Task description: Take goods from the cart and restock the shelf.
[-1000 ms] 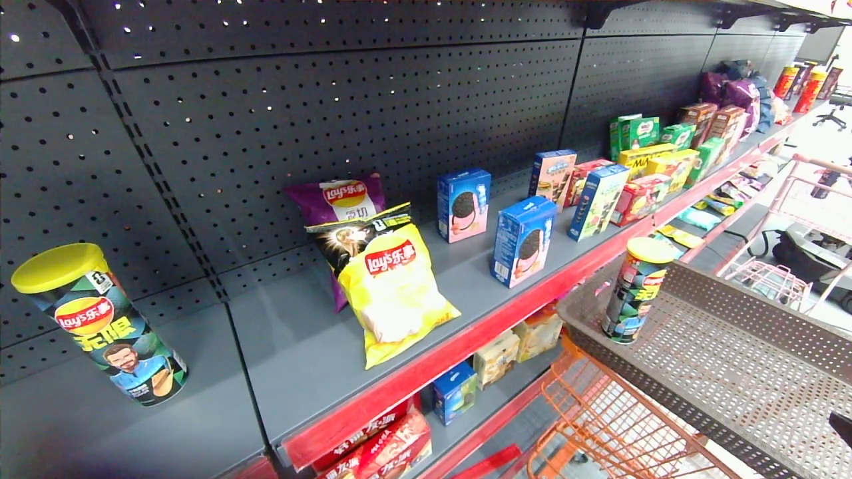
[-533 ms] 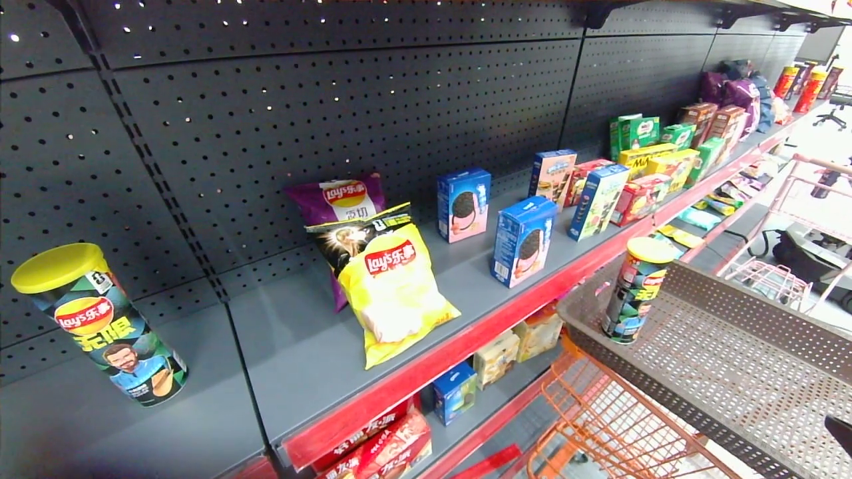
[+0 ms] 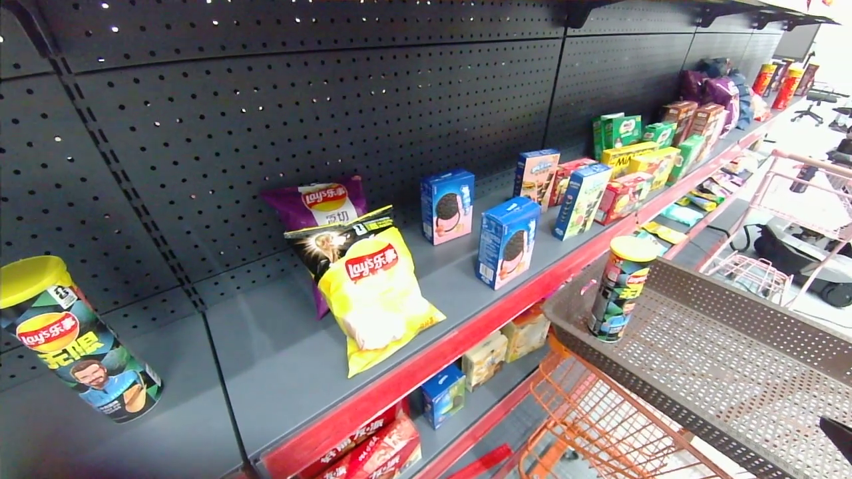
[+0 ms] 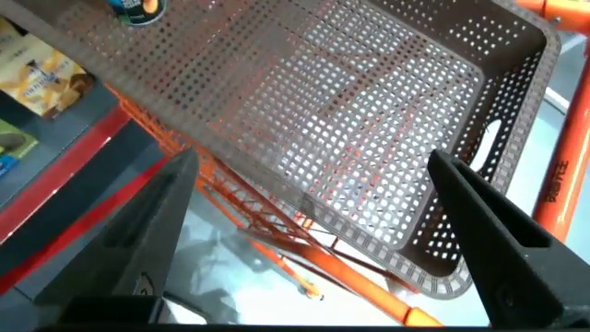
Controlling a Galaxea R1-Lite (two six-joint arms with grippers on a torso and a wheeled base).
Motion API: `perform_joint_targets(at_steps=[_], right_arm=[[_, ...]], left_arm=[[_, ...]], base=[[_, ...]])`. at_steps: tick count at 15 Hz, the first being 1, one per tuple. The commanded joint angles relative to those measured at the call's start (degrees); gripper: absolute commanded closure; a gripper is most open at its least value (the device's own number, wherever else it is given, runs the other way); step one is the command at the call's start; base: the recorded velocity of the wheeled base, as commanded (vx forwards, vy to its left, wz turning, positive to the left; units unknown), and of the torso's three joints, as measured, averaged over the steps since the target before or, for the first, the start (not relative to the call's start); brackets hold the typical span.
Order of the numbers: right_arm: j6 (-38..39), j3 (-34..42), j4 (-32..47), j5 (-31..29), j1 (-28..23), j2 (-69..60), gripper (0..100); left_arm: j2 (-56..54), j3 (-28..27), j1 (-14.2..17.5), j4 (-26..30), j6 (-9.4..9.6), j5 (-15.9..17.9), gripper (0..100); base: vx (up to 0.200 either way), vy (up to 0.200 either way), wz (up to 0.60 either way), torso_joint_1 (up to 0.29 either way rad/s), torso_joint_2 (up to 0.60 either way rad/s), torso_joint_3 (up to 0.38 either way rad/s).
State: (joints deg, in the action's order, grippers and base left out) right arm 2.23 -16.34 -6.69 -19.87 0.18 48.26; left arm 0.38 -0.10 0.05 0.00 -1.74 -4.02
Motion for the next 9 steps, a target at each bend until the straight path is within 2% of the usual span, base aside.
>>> perform_joint_targets(at_steps=[1, 4, 5, 6, 7, 9], right_arm=[[0.67, -0.10, -0.25, 0.01, -0.18, 1.66, 0], [2.69, -0.54, -4.65, -0.17, -2.38, 9.48, 0], [2.78, -0.98, -7.11, -0.17, -6.42, 14.40, 0], [2.60, -1.33, -8.07, -0.17, -7.57, 16.42, 0], [2.34, -2.82, -11.94, 0.45, -10.38, 21.96, 0], [2.43, -4.93, -20.73, 1.15, -10.91, 30.58, 0]], left_arm=[[-0.03, 0.01, 0.04, 0.00, -0.01, -0.02, 0], [-0.03, 0.01, 0.04, 0.00, -0.01, -0.02, 0], [-0.03, 0.01, 0.04, 0.00, -0.01, -0.02, 0], [-0.03, 0.01, 0.04, 0.00, -0.01, -0.02, 0], [-0.03, 0.01, 0.04, 0.00, -0.01, -0.02, 0], [-0.03, 0.01, 0.04, 0.00, -0.01, -0.02, 0]], base=[[0.000, 0.000, 0.00, 0.000, 0.00, 0.000], [0.000, 0.000, 0.00, 0.000, 0.00, 0.000], [0.000, 0.000, 0.00, 0.000, 0.00, 0.000], [0.000, 0.000, 0.00, 0.000, 0.00, 0.000], [0.000, 0.000, 0.00, 0.000, 0.00, 0.000], [0.000, 0.000, 0.00, 0.000, 0.00, 0.000]])
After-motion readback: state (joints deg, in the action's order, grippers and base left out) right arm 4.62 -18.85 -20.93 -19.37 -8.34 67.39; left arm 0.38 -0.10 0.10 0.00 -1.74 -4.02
